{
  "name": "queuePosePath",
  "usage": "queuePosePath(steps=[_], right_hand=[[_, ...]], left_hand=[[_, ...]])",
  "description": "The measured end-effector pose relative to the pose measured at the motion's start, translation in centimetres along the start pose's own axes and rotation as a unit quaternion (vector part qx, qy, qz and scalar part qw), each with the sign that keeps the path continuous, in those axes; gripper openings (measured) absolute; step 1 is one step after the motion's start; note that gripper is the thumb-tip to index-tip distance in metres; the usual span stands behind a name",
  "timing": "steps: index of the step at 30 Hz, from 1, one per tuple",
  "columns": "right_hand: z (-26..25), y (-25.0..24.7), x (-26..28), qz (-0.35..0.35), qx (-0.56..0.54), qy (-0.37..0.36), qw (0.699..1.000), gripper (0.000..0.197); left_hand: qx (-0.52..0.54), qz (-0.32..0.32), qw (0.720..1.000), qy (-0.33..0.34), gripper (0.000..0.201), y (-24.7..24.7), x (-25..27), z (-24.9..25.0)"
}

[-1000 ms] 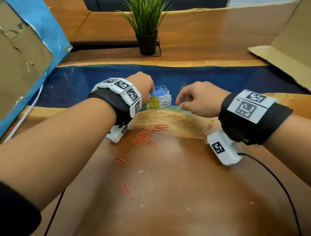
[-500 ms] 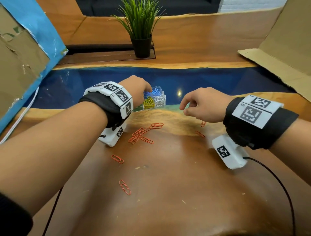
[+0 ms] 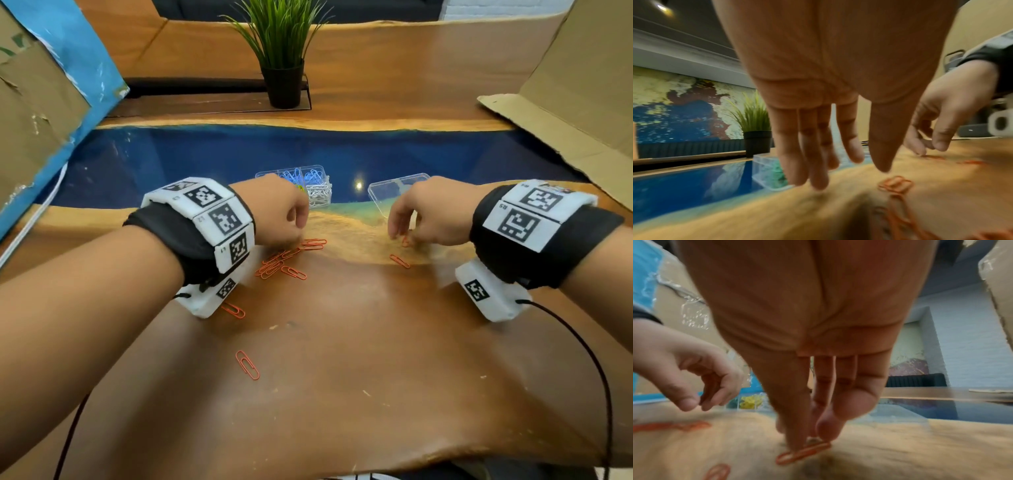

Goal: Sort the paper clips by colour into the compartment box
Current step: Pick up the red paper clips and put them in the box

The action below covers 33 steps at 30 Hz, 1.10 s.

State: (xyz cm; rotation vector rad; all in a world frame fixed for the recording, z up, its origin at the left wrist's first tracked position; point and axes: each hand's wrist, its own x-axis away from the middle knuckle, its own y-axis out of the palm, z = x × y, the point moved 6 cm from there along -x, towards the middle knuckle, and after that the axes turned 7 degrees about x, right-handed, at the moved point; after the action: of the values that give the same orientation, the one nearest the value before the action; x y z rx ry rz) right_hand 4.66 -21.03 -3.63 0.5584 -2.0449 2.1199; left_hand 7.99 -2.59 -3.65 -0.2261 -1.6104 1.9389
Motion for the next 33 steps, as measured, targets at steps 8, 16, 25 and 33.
queuePosePath(steps=[8, 16, 25, 33], right_hand=[[-0.3, 0.5, 0.2, 0.004, 0.022, 0.001, 1.0, 0.023], [-0.5, 1.0, 1.2, -0.017, -0.009, 0.013, 1.0, 0.014], [-0.9, 1.3, 1.9, -0.015, -0.073, 0.013, 0.997, 0.021], [-1.4, 2.1, 2.3, -0.035, -0.003, 0.02, 0.999, 0.016]], left_hand=[[-0.082, -0.03, 0.996, -0.012, 0.021, 0.7, 0.2, 1.7], [-0.144, -0.059, 0.988, -0.017, 0.022, 1.1, -0.3, 3.6], [0.011, 0.013, 0.999, -0.029, 0.007, -0.3, 0.3, 0.7], [0.017, 0.016, 0.999, -0.025, 0.011, 0.3, 0.4, 0.1]])
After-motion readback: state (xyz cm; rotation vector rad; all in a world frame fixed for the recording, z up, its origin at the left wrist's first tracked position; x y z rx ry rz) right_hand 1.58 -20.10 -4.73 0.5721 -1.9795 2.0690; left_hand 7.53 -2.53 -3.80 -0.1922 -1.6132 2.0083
